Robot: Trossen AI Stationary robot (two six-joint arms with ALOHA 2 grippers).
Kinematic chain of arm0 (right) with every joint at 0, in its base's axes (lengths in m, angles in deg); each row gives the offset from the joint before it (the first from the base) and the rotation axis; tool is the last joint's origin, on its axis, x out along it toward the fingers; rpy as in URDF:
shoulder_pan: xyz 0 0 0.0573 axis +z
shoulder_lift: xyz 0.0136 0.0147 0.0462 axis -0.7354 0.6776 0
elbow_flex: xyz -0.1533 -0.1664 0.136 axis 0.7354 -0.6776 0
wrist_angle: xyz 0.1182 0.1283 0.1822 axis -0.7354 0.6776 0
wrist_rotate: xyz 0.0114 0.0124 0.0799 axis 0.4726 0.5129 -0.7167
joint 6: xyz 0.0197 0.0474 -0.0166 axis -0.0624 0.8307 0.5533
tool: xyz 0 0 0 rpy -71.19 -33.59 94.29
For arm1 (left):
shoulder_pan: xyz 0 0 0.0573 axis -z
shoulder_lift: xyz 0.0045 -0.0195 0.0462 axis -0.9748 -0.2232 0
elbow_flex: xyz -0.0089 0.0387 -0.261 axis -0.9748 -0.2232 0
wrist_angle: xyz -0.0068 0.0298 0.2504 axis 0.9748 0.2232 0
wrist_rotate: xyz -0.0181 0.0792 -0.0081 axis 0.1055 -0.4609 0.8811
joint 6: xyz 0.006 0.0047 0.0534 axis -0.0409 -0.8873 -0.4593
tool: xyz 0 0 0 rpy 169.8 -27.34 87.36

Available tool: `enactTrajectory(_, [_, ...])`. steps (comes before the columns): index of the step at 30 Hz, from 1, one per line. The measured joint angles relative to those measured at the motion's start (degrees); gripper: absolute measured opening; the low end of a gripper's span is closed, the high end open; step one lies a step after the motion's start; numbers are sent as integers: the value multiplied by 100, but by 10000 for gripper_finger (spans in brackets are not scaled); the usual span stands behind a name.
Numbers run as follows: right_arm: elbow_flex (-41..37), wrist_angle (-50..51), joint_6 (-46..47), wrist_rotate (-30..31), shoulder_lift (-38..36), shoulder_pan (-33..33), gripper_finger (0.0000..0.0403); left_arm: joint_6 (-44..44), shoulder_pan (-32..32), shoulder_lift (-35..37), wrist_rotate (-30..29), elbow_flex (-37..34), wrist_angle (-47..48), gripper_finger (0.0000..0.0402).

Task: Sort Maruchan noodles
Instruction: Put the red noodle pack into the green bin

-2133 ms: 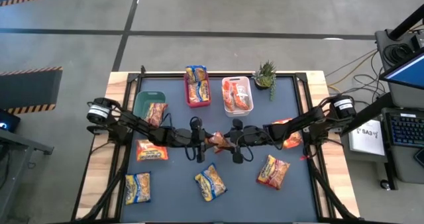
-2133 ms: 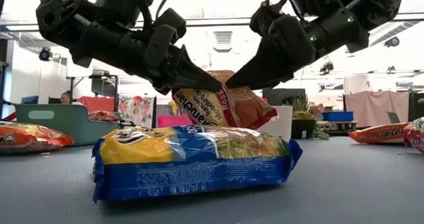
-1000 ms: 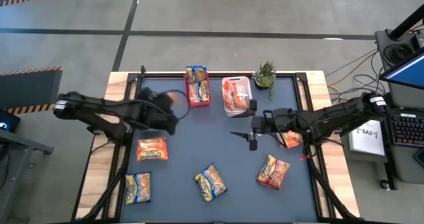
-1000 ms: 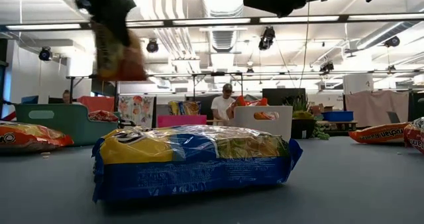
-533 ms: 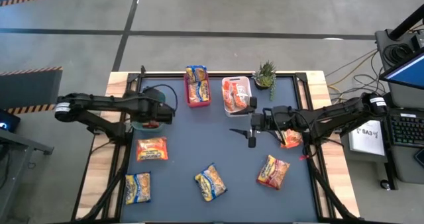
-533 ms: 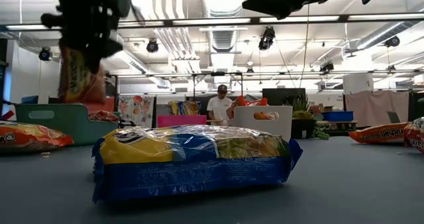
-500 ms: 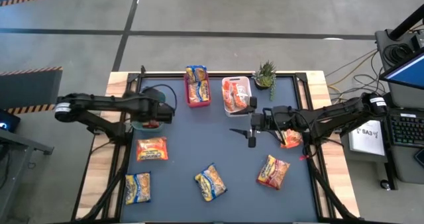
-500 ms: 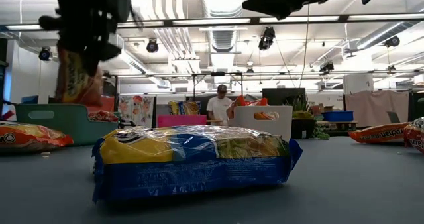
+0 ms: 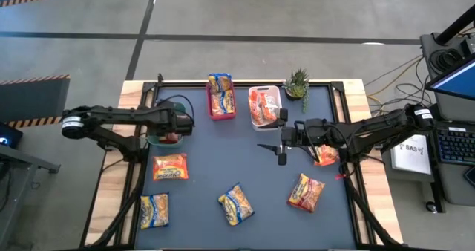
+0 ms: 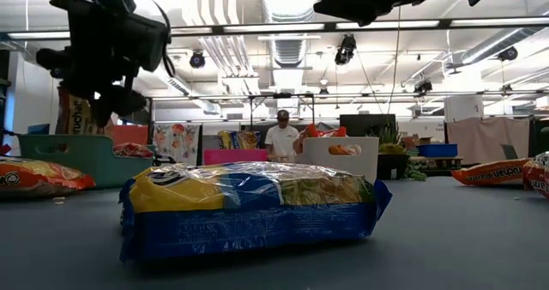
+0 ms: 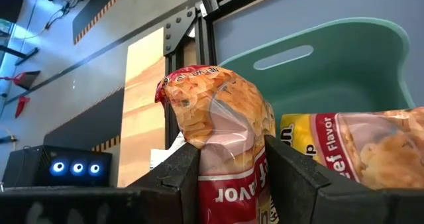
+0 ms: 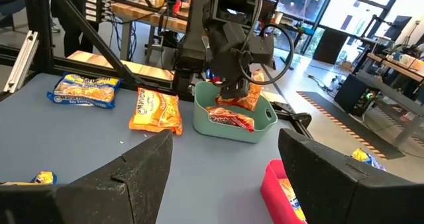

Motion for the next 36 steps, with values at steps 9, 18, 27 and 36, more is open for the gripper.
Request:
enactTrajectory(9, [-4,10,2,0,0,0,265,2,-71,0,-37,-330,-544,161])
enactTrajectory(18, [-4,7,-7,2,2,0,268,-17,-87,0,-8,173,-5,213])
enactTrajectory(27, [-4,25,-13,2,2,0,264,-444,43,3,-303,1063,352,217])
enactTrajectory(36, [-7,125,-2,7,4,0,267,-2018,499,-135,602,1109,-2235,217])
